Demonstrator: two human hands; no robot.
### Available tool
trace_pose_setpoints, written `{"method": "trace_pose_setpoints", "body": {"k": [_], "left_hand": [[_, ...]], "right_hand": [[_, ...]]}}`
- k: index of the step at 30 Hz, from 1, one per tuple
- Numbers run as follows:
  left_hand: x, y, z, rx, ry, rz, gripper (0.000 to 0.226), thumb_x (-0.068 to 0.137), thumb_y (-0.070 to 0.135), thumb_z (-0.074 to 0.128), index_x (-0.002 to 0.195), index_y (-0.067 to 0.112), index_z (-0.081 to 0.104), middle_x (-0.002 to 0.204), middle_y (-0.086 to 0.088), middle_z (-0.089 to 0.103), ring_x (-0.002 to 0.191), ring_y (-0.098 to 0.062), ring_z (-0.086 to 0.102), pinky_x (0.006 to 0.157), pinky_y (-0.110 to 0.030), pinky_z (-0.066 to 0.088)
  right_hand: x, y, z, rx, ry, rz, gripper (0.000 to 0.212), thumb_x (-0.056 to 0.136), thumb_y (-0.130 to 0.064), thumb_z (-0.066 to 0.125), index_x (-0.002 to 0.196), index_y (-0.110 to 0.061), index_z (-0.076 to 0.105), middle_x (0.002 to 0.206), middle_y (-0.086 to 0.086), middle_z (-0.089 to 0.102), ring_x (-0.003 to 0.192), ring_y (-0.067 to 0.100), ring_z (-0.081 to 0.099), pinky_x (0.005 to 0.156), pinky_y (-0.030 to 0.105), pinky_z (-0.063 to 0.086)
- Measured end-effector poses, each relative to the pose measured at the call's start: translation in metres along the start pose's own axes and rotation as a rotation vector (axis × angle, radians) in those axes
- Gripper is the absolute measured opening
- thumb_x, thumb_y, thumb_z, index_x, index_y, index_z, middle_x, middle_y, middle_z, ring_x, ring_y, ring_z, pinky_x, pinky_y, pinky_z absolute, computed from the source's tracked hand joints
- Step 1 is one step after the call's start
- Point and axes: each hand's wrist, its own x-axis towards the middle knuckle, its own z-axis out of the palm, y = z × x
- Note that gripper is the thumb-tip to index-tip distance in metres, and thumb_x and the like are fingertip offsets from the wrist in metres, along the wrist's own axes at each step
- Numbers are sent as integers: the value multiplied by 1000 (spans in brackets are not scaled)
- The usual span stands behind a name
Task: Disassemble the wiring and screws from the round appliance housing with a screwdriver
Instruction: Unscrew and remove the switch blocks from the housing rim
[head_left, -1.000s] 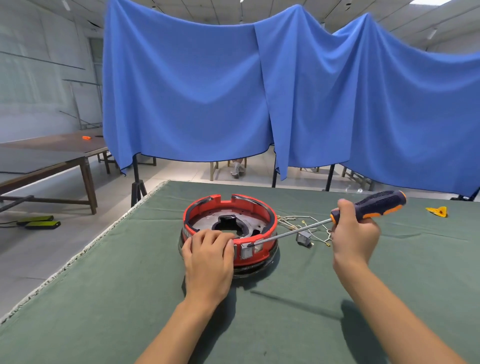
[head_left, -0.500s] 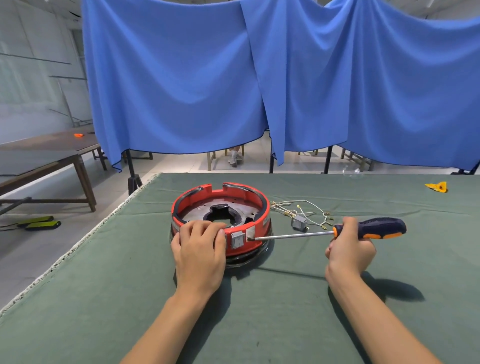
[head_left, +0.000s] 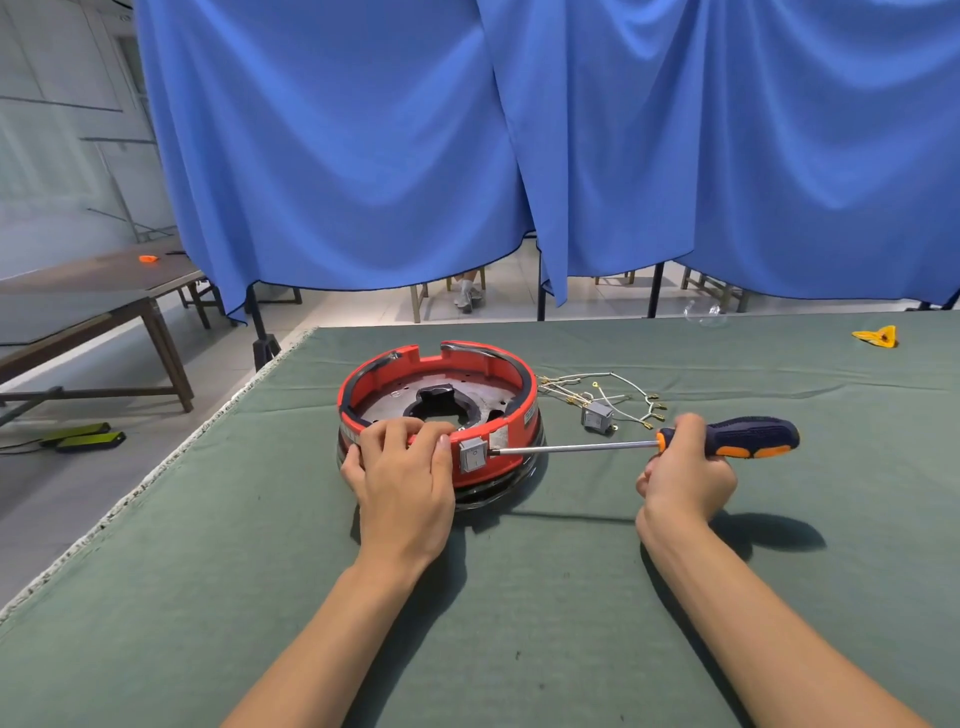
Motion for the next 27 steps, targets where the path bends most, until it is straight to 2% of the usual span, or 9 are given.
{"method": "trace_pose_setpoints", "body": {"k": [5,8,19,23,27], "left_hand": [[0,1,0,-53,-17,-11,37,91,34,32,99,26,67,104,9,57,112,-16,36,102,-52,22],[1,0,-1,-84,-24,-11,36,91,35,32,97,26,67,101,11,57,110,-13,34,101,-52,22],[4,-8,0,-163,-50,2,33,91,35,32,91,30,65,96,18,57,107,-4,30,100,-50,23],[4,-9,-1,-179,-56,2,33,91,34,33,90,29,65,95,19,57,106,-4,30,99,-48,22],[5,-8,-2,-187,-67,0,32,91,34,33,89,30,65,94,19,57,106,-5,31,99,-46,21]], "right_hand": [[4,4,9,-40,22,3,22,80,-26,53,62,-15,51,54,-4,46,45,13,36,45,28,28],[9,5,18,-82,19,8,23,79,-29,54,62,-15,52,58,-3,50,51,17,40,50,30,30],[25,13,54,-199,-51,42,21,82,-26,57,65,-17,50,54,-6,51,46,10,45,45,25,34],[30,19,65,-263,-89,55,17,81,-28,57,68,-16,54,67,0,61,53,15,51,46,28,34],[35,21,74,-347,-94,42,19,80,-30,58,75,-12,59,74,1,63,69,22,57,62,34,44]]}}
